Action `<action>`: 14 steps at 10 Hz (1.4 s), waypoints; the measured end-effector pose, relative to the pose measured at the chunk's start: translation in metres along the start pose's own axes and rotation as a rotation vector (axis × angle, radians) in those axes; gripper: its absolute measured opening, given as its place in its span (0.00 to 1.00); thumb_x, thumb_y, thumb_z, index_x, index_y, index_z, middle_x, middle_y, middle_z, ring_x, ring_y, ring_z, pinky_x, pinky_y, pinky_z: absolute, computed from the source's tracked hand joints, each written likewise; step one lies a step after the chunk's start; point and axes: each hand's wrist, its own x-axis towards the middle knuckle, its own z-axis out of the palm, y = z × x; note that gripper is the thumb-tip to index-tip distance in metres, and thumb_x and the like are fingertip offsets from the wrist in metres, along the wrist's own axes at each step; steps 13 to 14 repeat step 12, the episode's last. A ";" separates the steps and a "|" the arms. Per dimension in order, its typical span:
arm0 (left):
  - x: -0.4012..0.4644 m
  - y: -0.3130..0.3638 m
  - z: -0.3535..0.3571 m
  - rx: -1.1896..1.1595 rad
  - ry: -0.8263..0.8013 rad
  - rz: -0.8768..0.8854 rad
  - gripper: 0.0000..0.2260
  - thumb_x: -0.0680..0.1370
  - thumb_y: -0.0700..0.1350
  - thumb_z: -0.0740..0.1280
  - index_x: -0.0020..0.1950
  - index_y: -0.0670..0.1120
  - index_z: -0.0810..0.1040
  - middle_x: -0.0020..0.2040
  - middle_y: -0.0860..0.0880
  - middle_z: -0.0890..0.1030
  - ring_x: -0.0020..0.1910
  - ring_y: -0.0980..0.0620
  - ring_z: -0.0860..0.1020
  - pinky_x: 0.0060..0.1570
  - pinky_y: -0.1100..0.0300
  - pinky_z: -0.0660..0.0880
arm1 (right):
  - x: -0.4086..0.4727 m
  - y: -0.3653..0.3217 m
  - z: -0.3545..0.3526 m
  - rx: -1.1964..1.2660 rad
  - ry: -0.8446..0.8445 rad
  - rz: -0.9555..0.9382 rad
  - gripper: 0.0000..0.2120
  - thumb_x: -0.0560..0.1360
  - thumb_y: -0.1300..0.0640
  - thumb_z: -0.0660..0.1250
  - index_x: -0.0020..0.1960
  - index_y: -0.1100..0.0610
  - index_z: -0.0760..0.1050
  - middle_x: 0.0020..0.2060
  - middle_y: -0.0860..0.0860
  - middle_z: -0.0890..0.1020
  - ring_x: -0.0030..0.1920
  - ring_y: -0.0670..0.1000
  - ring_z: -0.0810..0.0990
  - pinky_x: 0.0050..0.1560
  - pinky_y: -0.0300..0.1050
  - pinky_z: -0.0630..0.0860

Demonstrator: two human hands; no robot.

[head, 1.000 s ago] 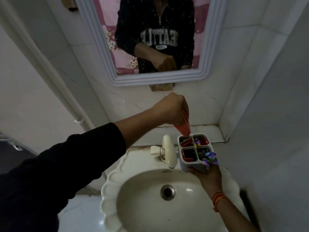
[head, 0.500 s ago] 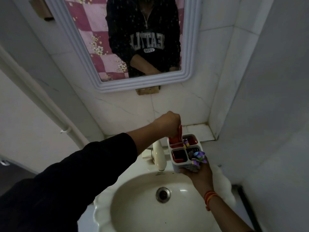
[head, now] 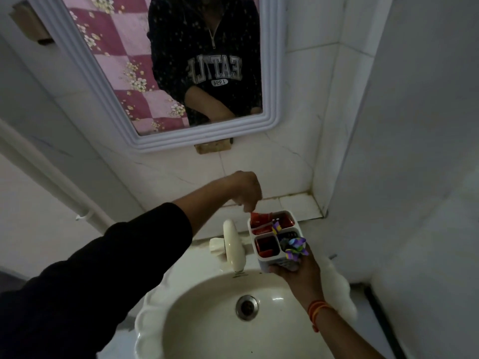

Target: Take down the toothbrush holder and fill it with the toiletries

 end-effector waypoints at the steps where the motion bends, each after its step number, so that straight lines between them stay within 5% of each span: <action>1: 0.007 -0.002 0.018 0.114 -0.137 -0.035 0.10 0.71 0.38 0.72 0.52 0.41 0.84 0.43 0.47 0.85 0.37 0.54 0.83 0.41 0.60 0.80 | -0.004 -0.004 -0.001 -0.042 0.001 0.019 0.32 0.59 0.65 0.83 0.58 0.45 0.77 0.52 0.46 0.85 0.54 0.41 0.84 0.54 0.51 0.84; 2: 0.014 0.001 0.032 0.004 -0.121 -0.085 0.08 0.73 0.35 0.70 0.50 0.38 0.84 0.42 0.44 0.87 0.33 0.54 0.85 0.31 0.66 0.80 | -0.004 -0.009 -0.002 -0.133 0.032 -0.028 0.29 0.57 0.57 0.83 0.53 0.37 0.78 0.47 0.43 0.87 0.53 0.44 0.85 0.54 0.51 0.83; 4: 0.027 0.005 0.016 -0.110 0.123 -0.026 0.11 0.73 0.43 0.69 0.53 0.46 0.86 0.47 0.47 0.87 0.48 0.49 0.84 0.46 0.59 0.80 | 0.026 -0.035 -0.018 -0.274 0.101 -0.121 0.27 0.61 0.56 0.84 0.57 0.48 0.80 0.45 0.42 0.86 0.48 0.46 0.85 0.51 0.45 0.82; 6: 0.057 0.026 0.001 -0.766 0.233 -0.138 0.11 0.68 0.38 0.68 0.48 0.38 0.84 0.41 0.45 0.81 0.40 0.50 0.79 0.44 0.59 0.79 | 0.089 -0.067 -0.040 -0.269 0.104 -0.054 0.26 0.64 0.63 0.81 0.61 0.59 0.81 0.51 0.55 0.86 0.50 0.52 0.82 0.52 0.43 0.77; 7: 0.070 0.038 0.010 -0.944 0.282 -0.185 0.06 0.63 0.41 0.66 0.35 0.41 0.80 0.35 0.45 0.79 0.37 0.48 0.77 0.42 0.59 0.76 | 0.108 -0.066 -0.046 -0.283 0.108 -0.009 0.26 0.63 0.61 0.83 0.59 0.61 0.81 0.50 0.57 0.86 0.51 0.54 0.83 0.51 0.44 0.78; 9: 0.107 0.031 0.032 -1.229 0.342 -0.230 0.15 0.60 0.39 0.69 0.43 0.34 0.84 0.36 0.42 0.79 0.37 0.46 0.76 0.41 0.55 0.73 | 0.128 -0.061 -0.048 -0.330 0.120 0.011 0.28 0.68 0.66 0.78 0.67 0.63 0.76 0.56 0.60 0.84 0.58 0.58 0.82 0.52 0.37 0.71; 10: 0.089 0.038 0.027 -1.273 0.327 -0.222 0.05 0.62 0.38 0.69 0.37 0.40 0.79 0.34 0.44 0.75 0.35 0.48 0.71 0.41 0.56 0.68 | 0.133 -0.060 -0.047 -0.319 0.108 0.018 0.27 0.70 0.68 0.76 0.69 0.64 0.75 0.61 0.61 0.82 0.62 0.59 0.80 0.54 0.36 0.69; 11: 0.082 0.031 0.032 -1.261 0.323 -0.205 0.03 0.68 0.37 0.71 0.41 0.40 0.80 0.40 0.42 0.79 0.39 0.47 0.76 0.44 0.56 0.74 | 0.127 -0.062 -0.048 -0.318 0.100 0.029 0.28 0.70 0.62 0.78 0.69 0.62 0.75 0.61 0.60 0.83 0.62 0.59 0.80 0.54 0.36 0.69; 12: 0.074 0.022 0.037 -1.232 0.349 -0.227 0.20 0.66 0.41 0.74 0.58 0.41 0.82 0.57 0.42 0.82 0.57 0.43 0.80 0.62 0.51 0.78 | 0.111 -0.056 -0.046 -0.289 0.158 0.058 0.26 0.72 0.55 0.77 0.68 0.58 0.76 0.58 0.58 0.85 0.60 0.59 0.82 0.57 0.40 0.73; 14: 0.074 0.022 0.037 -1.232 0.349 -0.227 0.20 0.66 0.41 0.74 0.58 0.41 0.82 0.57 0.42 0.82 0.57 0.43 0.80 0.62 0.51 0.78 | 0.111 -0.056 -0.046 -0.289 0.158 0.058 0.26 0.72 0.55 0.77 0.68 0.58 0.76 0.58 0.58 0.85 0.60 0.59 0.82 0.57 0.40 0.73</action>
